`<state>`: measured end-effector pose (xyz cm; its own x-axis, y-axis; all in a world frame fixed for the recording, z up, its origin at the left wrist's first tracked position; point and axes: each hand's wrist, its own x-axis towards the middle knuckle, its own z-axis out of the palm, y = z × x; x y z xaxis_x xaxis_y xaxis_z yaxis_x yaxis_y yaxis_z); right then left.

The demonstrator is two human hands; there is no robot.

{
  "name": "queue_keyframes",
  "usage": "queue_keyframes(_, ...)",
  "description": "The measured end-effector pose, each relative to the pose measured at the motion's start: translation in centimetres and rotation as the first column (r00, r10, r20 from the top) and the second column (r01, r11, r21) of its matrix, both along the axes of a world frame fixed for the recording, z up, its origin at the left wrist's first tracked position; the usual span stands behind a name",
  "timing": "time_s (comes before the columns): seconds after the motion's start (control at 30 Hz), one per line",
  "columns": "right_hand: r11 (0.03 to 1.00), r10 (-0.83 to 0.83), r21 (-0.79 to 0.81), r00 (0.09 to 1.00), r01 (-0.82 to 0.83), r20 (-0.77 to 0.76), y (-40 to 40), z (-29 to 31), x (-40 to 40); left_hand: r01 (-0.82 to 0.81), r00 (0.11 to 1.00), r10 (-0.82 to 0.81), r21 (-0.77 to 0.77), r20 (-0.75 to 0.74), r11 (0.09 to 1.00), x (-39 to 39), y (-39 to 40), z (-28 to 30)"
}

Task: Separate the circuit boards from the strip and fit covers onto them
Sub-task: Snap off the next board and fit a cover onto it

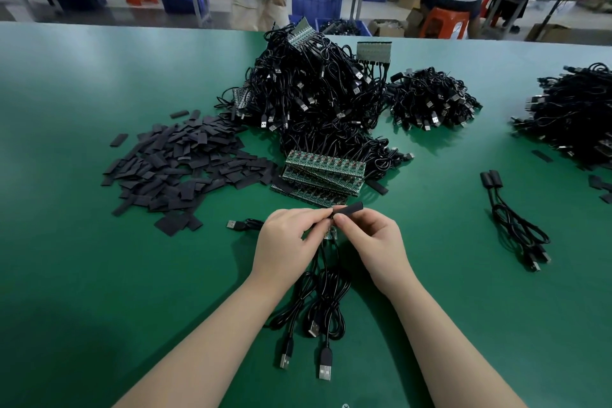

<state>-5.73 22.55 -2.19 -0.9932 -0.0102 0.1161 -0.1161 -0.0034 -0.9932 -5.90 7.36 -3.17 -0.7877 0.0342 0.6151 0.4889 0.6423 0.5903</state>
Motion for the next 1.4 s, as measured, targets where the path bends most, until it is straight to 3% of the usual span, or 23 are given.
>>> queue_keyframes(0.7, 0.998, -0.016, 0.067, 1.000, 0.017, -0.013, -0.03, -0.35, -0.12, 0.040, 0.999, -0.040, 0.013, -0.020, 0.999, 0.15, -0.26, 0.22)
queue_keyframes(1.0, 0.995, 0.001, -0.097, 0.999, 0.003, 0.040, 0.15, -0.40, -0.10, -0.009, 1.000, 0.009, -0.012, 0.002, 1.000, -0.27, -0.31, 0.13)
queue_keyframes(1.4, 0.994, -0.041, -0.098, 0.996, 0.048, 0.077, 0.36, -0.44, -0.23, 0.014, 1.000, -0.014, -0.009, 0.001, 1.000, -0.20, -0.40, 0.04)
